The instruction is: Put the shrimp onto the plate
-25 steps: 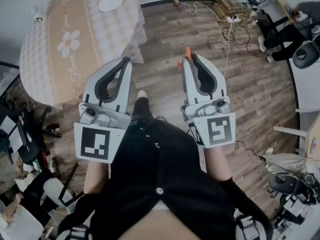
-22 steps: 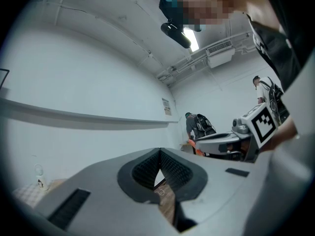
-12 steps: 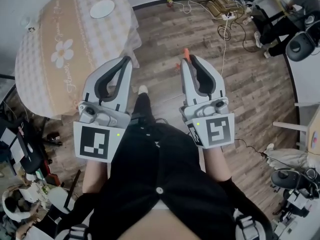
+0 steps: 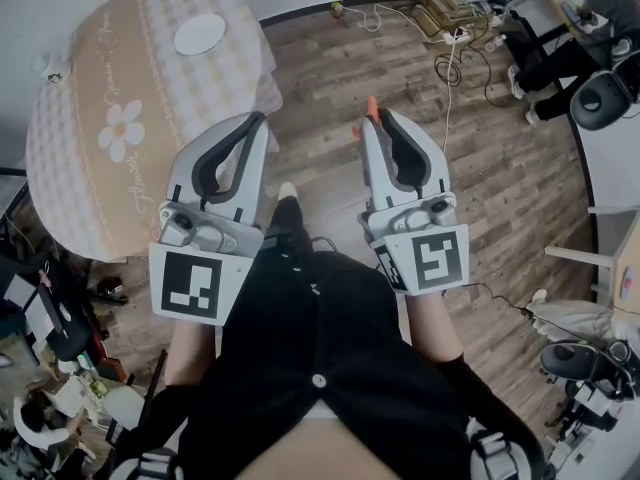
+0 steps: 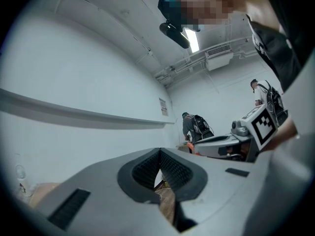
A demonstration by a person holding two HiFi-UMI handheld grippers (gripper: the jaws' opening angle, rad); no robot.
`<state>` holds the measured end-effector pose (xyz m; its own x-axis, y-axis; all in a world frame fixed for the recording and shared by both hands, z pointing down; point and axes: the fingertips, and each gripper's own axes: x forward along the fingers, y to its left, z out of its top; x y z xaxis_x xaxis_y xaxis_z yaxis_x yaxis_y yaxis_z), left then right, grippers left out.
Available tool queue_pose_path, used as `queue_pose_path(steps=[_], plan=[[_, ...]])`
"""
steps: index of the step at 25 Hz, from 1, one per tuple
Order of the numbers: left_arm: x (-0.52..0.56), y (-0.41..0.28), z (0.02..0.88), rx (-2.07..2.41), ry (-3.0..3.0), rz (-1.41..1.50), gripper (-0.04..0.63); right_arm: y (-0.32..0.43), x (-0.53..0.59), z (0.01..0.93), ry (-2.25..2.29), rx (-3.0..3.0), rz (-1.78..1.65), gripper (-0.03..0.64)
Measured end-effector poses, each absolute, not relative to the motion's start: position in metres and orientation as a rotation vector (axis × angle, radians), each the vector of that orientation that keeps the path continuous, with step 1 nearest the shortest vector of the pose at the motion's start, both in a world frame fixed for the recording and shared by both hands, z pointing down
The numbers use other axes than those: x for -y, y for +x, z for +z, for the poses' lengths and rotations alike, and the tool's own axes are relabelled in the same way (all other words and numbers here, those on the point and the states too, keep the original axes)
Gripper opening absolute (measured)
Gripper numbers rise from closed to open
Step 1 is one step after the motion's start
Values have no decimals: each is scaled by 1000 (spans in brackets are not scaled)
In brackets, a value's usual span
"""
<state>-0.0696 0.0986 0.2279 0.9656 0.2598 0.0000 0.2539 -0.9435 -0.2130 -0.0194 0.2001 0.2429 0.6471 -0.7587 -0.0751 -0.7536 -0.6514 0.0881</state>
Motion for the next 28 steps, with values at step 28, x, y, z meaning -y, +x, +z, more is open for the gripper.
queue_pose_path(steps=[28], plan=[[13,100,220,399,-2936,104,3,138,-101,227,2770,1225,-171,44]])
